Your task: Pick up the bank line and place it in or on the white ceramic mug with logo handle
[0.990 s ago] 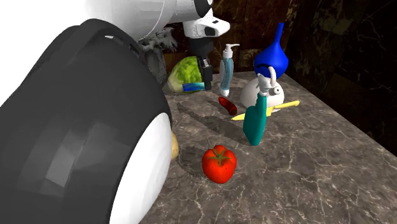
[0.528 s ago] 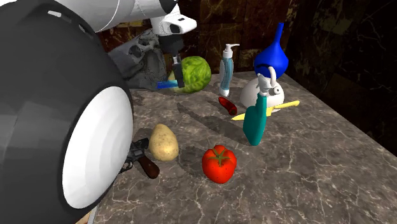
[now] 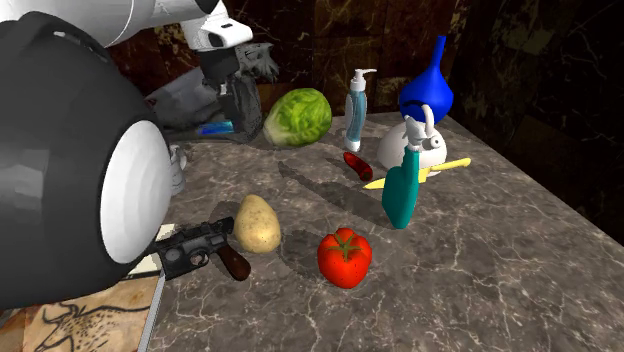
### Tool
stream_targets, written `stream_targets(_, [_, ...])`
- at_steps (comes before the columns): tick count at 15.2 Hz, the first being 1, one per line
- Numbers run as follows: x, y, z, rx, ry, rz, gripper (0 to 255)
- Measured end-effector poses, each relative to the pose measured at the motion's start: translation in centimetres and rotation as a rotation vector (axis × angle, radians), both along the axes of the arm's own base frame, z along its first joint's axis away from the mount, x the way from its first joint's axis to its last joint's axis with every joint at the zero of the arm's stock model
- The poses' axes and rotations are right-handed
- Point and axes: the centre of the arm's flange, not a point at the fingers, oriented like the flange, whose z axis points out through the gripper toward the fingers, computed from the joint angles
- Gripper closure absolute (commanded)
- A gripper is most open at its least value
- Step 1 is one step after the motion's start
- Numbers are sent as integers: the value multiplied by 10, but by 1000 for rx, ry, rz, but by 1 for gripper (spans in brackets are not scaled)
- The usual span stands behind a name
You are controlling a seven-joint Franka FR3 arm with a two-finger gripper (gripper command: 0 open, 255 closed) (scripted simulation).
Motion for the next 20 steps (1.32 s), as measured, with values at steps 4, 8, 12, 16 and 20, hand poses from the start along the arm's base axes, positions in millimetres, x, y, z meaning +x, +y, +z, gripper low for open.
stream_targets(4, [-30,44,-1,-1,0,0,255])
stream_targets(8, [-57,93,1,-1,0,1,255])
stream_targets(12, [-80,137,6,1,-1,1,255])
stream_targets(16, [-92,155,-8,-1,0,-1,255])
stream_targets(20, [-92,155,-30,-1,0,-1,255])
